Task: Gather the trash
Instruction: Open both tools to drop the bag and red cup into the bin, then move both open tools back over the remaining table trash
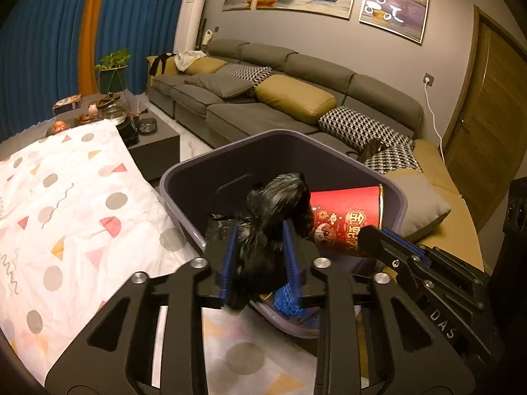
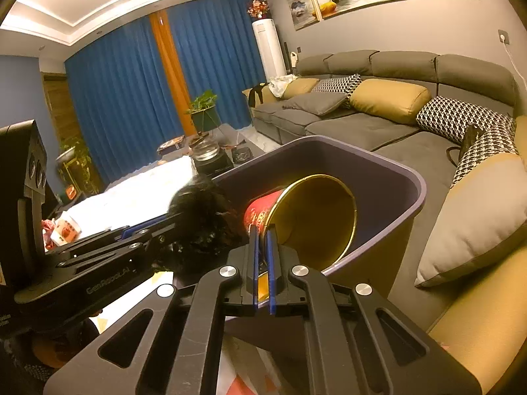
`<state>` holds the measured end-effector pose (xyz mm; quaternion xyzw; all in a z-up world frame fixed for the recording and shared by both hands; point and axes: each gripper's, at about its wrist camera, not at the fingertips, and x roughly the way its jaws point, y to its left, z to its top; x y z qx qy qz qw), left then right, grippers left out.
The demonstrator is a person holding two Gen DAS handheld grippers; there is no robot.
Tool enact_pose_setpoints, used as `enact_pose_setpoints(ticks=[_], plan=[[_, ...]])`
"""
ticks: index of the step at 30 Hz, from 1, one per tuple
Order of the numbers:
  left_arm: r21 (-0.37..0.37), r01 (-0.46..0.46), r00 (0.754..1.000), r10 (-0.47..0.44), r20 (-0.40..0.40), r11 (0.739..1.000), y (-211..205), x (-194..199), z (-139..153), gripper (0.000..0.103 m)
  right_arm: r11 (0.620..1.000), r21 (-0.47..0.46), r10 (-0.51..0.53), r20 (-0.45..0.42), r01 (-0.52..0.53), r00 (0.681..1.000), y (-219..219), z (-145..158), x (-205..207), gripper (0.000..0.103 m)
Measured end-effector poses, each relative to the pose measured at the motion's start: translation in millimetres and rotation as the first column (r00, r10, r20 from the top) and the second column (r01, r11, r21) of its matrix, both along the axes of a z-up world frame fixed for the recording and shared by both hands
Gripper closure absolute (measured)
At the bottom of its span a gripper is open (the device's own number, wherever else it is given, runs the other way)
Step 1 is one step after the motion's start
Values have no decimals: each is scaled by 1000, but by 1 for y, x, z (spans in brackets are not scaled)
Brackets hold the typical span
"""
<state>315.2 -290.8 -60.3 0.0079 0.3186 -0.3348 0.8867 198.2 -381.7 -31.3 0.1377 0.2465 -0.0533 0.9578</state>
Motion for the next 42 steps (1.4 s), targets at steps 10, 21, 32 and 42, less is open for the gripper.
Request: enact_pose_setpoints(ticks=[10, 21, 32, 42], plan=[[-15, -108, 994, 108, 30, 994, 30, -9, 7, 21, 1000, 9, -22, 15, 22, 1000, -1, 0, -8, 74], [64, -309, 947, 300, 113, 949, 110, -49, 22, 6, 997, -38, -66, 86, 70, 994, 17, 20, -43, 25], [61, -546, 833, 535, 142, 835, 242, -113, 39, 6, 996, -77, 56, 128, -46, 990, 89, 48, -62, 18], [48, -717, 691, 701, 176, 695, 350, -157, 53, 6, 978, -99, 198, 154, -184, 968, 177, 68, -66, 18]])
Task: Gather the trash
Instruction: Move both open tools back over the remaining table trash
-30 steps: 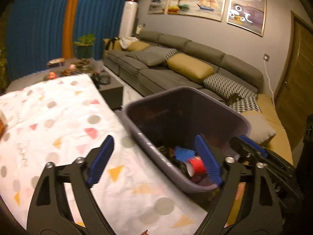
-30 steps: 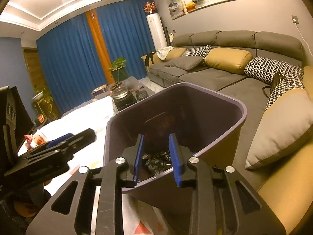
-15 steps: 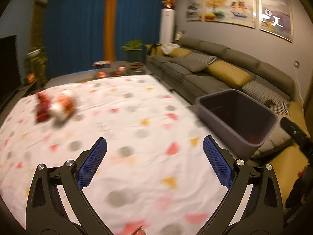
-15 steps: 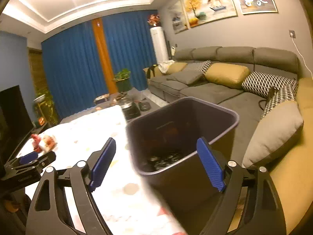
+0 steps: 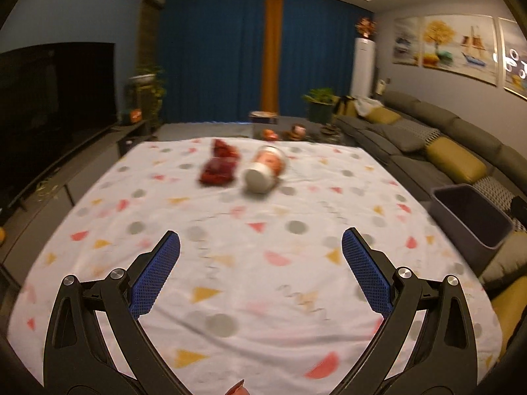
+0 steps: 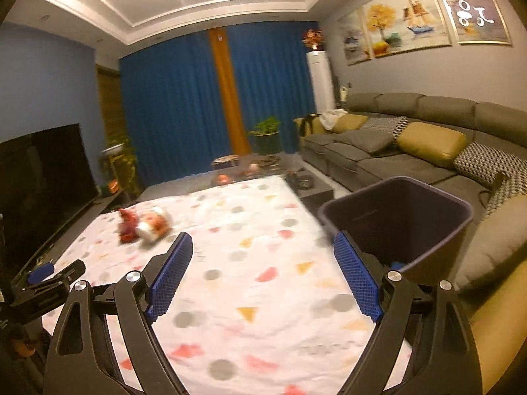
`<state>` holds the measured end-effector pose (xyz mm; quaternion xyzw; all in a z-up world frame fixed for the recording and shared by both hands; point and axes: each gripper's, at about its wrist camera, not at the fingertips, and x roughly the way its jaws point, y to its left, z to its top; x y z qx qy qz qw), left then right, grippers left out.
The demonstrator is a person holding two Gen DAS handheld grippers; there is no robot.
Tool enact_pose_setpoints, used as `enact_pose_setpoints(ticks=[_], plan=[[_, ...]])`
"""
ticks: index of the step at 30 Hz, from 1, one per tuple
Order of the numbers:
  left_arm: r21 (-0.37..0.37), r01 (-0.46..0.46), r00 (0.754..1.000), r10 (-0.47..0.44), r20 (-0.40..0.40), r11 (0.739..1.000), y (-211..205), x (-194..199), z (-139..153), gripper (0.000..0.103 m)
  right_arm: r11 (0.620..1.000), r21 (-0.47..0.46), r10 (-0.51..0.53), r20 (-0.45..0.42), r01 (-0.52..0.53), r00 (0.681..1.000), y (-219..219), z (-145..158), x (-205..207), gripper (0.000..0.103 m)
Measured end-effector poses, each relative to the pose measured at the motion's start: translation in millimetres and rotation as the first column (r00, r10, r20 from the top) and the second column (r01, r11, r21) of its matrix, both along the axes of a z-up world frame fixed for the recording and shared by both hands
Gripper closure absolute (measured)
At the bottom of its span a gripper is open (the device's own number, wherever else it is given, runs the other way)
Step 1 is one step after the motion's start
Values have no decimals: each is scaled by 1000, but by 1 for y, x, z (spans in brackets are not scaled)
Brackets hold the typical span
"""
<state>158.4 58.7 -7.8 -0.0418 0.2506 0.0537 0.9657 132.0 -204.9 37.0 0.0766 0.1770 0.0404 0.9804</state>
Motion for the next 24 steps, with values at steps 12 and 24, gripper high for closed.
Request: enact_pose_setpoints(ticks=[12, 24], plan=[[-29, -75, 997, 76, 17, 997, 50, -8, 6, 6, 995, -51, 84, 35, -82, 996, 68, 20, 14, 18], [-1, -170, 985, 170, 20, 985, 107, 19, 4, 6, 987, -62, 145, -1, -145, 989, 136, 23, 81, 18]])
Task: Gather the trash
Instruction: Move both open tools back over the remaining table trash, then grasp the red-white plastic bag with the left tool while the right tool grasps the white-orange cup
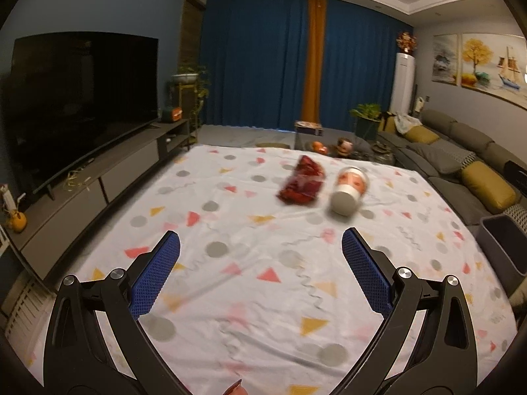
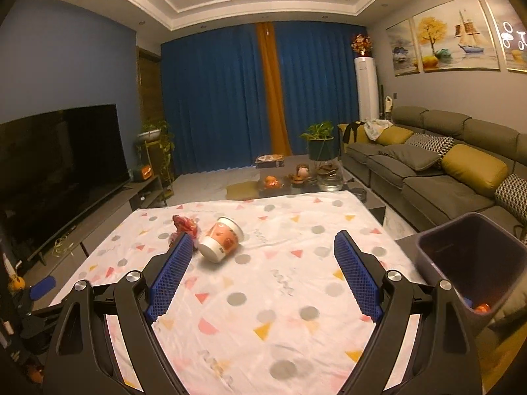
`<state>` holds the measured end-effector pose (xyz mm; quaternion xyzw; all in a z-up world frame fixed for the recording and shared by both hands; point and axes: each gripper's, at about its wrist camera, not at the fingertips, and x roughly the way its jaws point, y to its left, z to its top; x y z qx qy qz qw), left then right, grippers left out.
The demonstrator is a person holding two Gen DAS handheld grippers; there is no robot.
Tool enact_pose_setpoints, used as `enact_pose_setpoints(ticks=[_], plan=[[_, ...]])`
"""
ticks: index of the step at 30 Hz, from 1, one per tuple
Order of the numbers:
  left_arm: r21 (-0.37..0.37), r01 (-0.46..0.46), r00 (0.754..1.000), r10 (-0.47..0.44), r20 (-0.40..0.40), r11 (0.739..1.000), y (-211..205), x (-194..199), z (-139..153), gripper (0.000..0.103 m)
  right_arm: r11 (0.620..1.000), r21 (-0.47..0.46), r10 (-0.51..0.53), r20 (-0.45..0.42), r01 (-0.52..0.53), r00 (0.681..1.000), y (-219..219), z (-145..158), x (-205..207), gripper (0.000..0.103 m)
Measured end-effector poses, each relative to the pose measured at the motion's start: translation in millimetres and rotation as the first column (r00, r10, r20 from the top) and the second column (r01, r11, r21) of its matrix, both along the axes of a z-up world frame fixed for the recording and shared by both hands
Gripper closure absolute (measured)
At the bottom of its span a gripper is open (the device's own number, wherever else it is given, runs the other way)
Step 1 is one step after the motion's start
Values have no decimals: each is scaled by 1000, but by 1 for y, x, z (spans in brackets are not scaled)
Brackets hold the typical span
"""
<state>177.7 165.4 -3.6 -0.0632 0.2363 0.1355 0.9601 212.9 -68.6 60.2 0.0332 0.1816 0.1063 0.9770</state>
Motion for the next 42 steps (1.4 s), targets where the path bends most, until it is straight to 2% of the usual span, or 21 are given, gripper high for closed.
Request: enact_pose_setpoints(ticks=[13, 22, 28, 33, 38, 42], plan=[[-16, -113, 993, 113, 31, 993, 83, 59, -5, 6, 996, -76, 34, -178, -48, 983, 98, -63, 137, 18], [-63, -136, 990, 138, 26, 989, 112, 104, -19, 6, 996, -86, 12, -272, -37, 962, 123, -100, 193, 18], [-71, -104, 994, 106, 18, 992, 107, 130, -28, 6, 997, -65, 25, -334, -49, 942, 127, -116, 217, 20], [-85, -38, 999, 40, 22, 996, 96, 148, -31, 6, 996, -34, 64, -388, -84, 920, 128, -127, 226, 38], [-67, 81, 997, -80, 15, 994, 69, 169, -37, 6, 993, -68, 66, -359, -97, 931, 123, -126, 219, 47], [-33, 172, 985, -173, -16, 984, 41, 191, -43, 6, 996, -49, 54, -337, -74, 940, 99, -121, 210, 48]])
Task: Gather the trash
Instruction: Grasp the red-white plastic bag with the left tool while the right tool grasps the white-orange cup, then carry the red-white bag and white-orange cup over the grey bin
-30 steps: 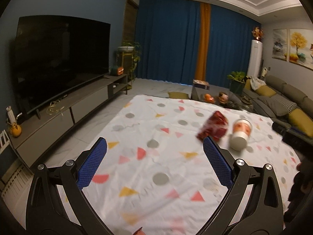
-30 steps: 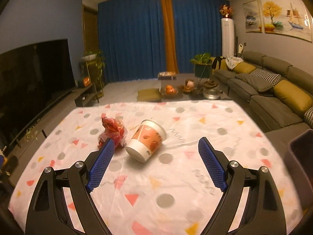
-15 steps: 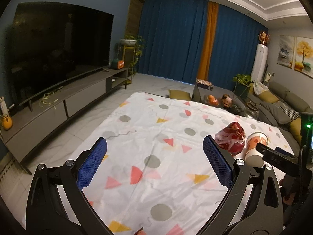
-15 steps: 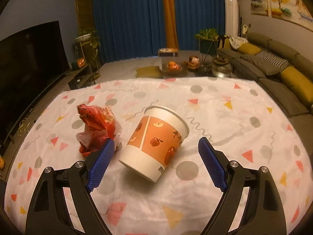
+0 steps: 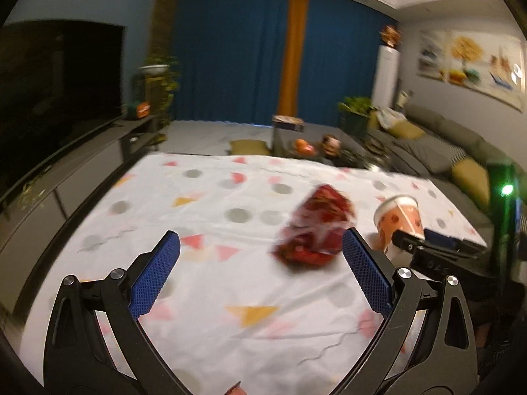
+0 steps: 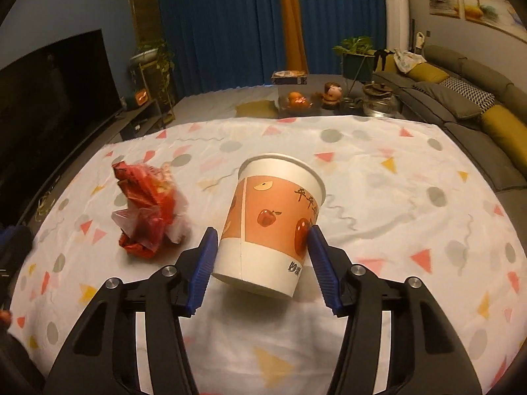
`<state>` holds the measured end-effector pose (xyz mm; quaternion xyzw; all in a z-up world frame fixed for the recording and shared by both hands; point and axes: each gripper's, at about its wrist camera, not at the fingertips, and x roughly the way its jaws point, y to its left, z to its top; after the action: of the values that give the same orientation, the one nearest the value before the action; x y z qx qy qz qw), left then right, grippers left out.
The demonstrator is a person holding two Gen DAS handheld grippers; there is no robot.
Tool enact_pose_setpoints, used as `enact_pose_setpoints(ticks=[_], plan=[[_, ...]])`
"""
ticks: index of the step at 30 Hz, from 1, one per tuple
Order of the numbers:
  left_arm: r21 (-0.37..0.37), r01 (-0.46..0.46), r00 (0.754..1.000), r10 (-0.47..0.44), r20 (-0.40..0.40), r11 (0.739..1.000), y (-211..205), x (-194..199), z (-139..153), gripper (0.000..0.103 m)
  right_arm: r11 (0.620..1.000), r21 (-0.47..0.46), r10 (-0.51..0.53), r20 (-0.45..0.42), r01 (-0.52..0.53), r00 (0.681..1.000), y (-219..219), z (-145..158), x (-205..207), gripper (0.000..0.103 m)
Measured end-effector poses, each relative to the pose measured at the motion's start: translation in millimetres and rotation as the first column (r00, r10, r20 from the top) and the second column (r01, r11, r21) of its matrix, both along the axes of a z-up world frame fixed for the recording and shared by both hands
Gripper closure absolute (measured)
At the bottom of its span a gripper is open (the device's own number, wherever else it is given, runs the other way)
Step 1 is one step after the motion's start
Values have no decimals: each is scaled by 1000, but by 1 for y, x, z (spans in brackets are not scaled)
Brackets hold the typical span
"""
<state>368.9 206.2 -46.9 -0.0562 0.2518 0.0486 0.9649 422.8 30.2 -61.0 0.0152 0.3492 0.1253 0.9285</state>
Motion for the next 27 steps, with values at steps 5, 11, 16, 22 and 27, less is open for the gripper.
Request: enact_pose_setpoints(ticks=[5, 11, 16, 22, 27], plan=[[3, 55, 997, -54, -60, 998, -24, 37, -12, 6, 1000, 13, -15, 39, 14, 999, -30, 10, -20, 48], [-31, 84, 989, -87, -119, 996, -38, 79, -23, 6, 1000, -2, 10, 98, -9, 995, -55, 21, -53, 48], [-67, 83, 966, -96, -238, 994, -40, 107, -43, 39, 1000, 8, 26, 120, -27, 992, -71, 25, -70, 48], [-73, 69, 975, -83, -206, 995, -43, 91, -43, 63, 999, 9, 45, 131, -47, 990, -79, 26, -82, 48], [-47, 83, 980, -90, -179, 995, -58, 60, -28, 68, 999, 9, 46, 141, -48, 989, -89, 34, -96, 48]])
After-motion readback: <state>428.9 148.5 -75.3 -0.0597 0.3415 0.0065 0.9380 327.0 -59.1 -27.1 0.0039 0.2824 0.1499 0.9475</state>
